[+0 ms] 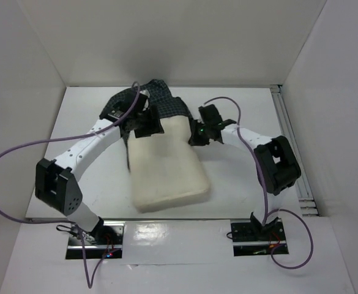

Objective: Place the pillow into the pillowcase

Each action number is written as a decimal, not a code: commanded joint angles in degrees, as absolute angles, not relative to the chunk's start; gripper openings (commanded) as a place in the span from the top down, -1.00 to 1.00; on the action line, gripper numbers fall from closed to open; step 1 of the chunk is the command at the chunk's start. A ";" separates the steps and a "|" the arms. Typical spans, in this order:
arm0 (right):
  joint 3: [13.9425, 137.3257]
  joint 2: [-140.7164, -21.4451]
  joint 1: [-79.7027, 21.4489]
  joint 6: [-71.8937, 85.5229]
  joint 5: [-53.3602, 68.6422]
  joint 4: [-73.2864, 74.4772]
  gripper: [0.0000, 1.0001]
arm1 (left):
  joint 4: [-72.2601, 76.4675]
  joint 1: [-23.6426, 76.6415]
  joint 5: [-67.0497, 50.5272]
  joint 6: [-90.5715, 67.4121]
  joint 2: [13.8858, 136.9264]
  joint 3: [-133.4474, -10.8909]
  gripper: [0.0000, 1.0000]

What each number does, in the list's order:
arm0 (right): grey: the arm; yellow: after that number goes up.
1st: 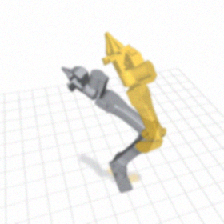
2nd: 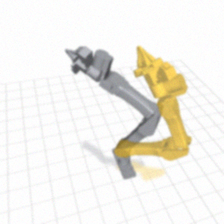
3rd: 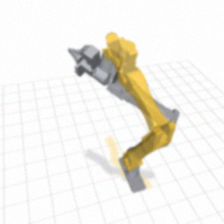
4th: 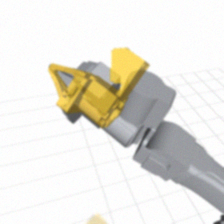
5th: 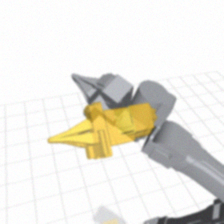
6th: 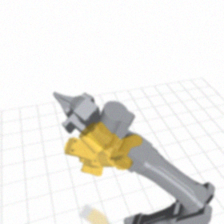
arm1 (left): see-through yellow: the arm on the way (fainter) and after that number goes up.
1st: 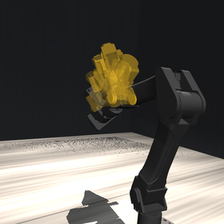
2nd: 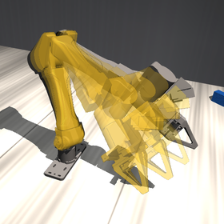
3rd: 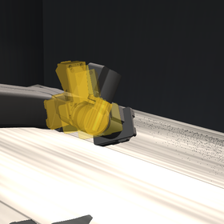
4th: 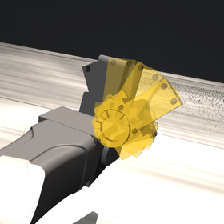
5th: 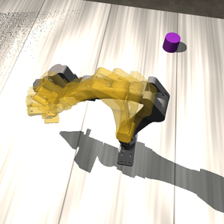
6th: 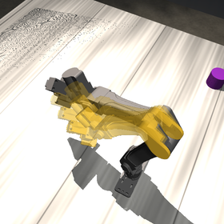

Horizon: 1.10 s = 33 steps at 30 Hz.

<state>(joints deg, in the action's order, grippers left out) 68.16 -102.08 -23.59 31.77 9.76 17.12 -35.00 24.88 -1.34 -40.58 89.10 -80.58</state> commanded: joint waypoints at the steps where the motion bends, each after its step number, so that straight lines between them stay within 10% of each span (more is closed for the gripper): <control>1: 72.14 -101.07 -34.18 33.41 22.06 14.65 0.70 | -39.55 26.45 -1.40 -36.57 92.36 -84.63 -0.41; 4: 73.66 -97.06 -31.84 32.87 15.57 17.93 0.51 | -43.84 28.29 -0.80 -35.42 95.35 -88.93 -0.47; 5: 71.91 -95.38 -30.16 32.35 14.69 16.36 -0.01 | -44.99 28.91 1.21 -34.29 97.19 -90.08 -0.50; 7: 67.61 -93.35 -26.30 32.34 13.97 14.68 -0.34 | -47.88 30.23 3.94 -34.28 99.13 -92.89 -0.55; 14: 66.54 -95.88 -19.25 29.18 16.00 17.14 -0.56 | -57.46 35.68 25.27 -36.56 108.44 -100.45 -0.94; 25: 68.19 -102.12 -20.56 27.51 18.03 14.94 -0.88 | -52.22 35.68 21.63 -37.09 114.86 -93.79 -0.96; 28: 71.01 -106.16 -21.18 25.67 18.02 15.47 -0.90 | -49.14 32.09 17.51 -37.71 114.88 -92.03 -0.27; 31: 74.00 -108.98 -22.41 23.83 18.72 15.47 -0.97 | -47.12 28.57 13.98 -37.71 110.32 -90.18 0.99; 33: 77.06 -111.17 -24.77 22.42 18.72 15.47 -1.00 | -47.11 25.60 11.00 -37.00 106.55 -89.65 1.00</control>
<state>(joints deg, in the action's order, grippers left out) 71.61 -109.75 -21.91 25.69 17.65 16.40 -49.45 29.69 15.88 -36.49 111.22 -90.70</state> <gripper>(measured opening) 0.996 0.046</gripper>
